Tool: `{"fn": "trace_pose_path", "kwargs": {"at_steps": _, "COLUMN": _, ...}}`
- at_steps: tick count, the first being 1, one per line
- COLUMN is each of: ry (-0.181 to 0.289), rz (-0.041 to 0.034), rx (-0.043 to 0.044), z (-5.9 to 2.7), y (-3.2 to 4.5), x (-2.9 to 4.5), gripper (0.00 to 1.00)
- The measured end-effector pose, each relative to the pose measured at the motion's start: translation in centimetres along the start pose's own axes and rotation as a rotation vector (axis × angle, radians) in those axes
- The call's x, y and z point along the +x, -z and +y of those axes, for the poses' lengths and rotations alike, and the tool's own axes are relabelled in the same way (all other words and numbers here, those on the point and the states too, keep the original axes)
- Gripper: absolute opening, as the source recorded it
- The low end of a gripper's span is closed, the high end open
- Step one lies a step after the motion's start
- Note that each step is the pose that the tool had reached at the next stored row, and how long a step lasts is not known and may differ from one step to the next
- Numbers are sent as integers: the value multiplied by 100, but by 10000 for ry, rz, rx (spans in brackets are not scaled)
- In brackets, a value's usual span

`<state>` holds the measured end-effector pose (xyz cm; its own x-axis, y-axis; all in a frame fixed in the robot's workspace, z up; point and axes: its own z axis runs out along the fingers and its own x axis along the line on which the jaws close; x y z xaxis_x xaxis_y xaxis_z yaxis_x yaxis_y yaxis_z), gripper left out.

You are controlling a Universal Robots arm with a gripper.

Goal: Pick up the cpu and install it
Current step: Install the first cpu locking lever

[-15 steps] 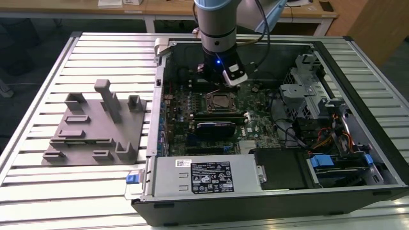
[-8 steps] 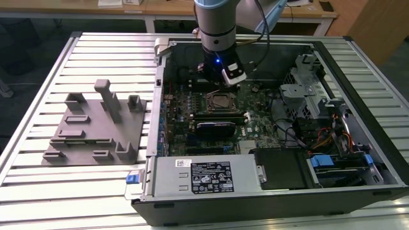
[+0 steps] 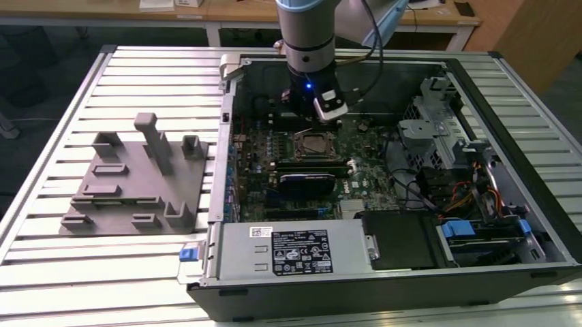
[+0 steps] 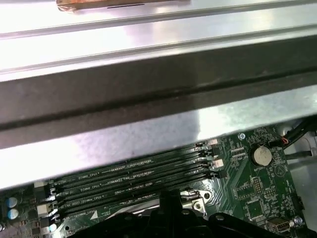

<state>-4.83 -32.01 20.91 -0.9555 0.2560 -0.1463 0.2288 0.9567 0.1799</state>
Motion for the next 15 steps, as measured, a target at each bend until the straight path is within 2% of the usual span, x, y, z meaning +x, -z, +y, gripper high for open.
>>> {"fn": "trace_pose_path", "kwargs": {"at_steps": 11, "ry": -395, "rz": -81, "rx": 73, "z": 58, "y": -23, "x": 35, "gripper": 11}}
{"fn": "trace_pose_path", "kwargs": {"at_steps": 15, "ry": -391, "rz": -158, "rx": 127, "z": 61, "y": -35, "x": 42, "gripper": 11}}
